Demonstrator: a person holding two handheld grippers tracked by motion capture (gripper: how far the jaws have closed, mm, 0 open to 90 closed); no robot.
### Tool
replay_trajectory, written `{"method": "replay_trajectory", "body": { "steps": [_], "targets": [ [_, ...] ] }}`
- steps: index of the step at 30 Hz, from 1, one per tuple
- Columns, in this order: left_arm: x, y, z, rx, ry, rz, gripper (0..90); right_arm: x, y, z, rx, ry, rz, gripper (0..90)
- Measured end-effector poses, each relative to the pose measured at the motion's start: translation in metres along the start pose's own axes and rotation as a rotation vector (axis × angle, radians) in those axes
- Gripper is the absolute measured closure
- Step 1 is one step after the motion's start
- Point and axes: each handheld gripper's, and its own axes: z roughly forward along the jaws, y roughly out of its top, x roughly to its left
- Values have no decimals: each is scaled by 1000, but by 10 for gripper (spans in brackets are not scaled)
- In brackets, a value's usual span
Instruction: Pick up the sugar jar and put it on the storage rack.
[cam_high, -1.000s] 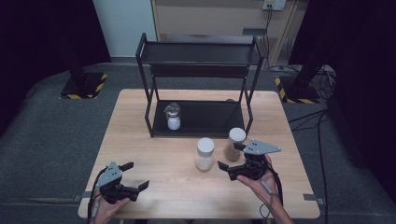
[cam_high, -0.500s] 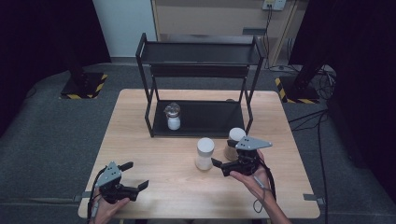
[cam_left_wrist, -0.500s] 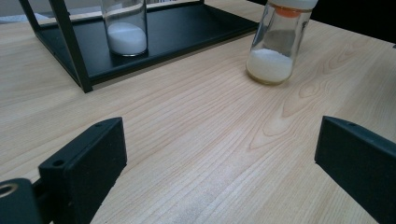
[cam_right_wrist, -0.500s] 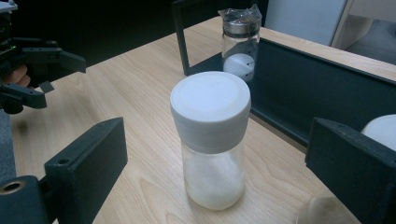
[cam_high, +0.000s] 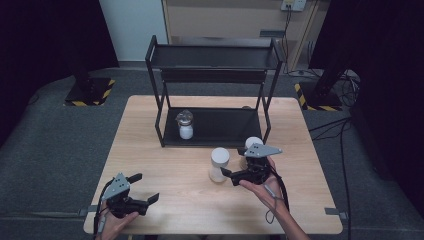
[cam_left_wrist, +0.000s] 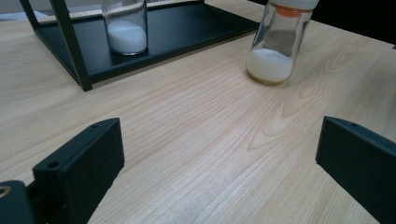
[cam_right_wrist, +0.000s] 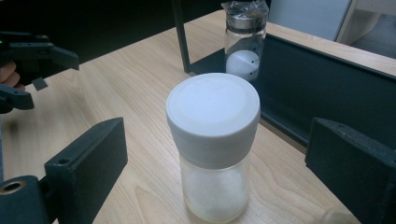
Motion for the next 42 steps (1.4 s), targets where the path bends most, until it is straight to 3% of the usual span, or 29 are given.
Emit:
{"method": "replay_trajectory", "body": {
  "steps": [18, 26, 31, 42],
  "targets": [
    [0, 0, 0, 3, -4, 0, 1, -3, 1, 30, 21, 12, 9, 102],
    [0, 1, 0, 4, -5, 5, 1, -2, -2, 42, 18, 12, 5, 188],
    [0, 1, 0, 4, -4, 6, 1, 3, -1, 48, 24, -3, -32, 325],
    [0, 1, 0, 4, -5, 8, 1, 8, 5, 48, 41, -25, -46, 334]
  ]
}}
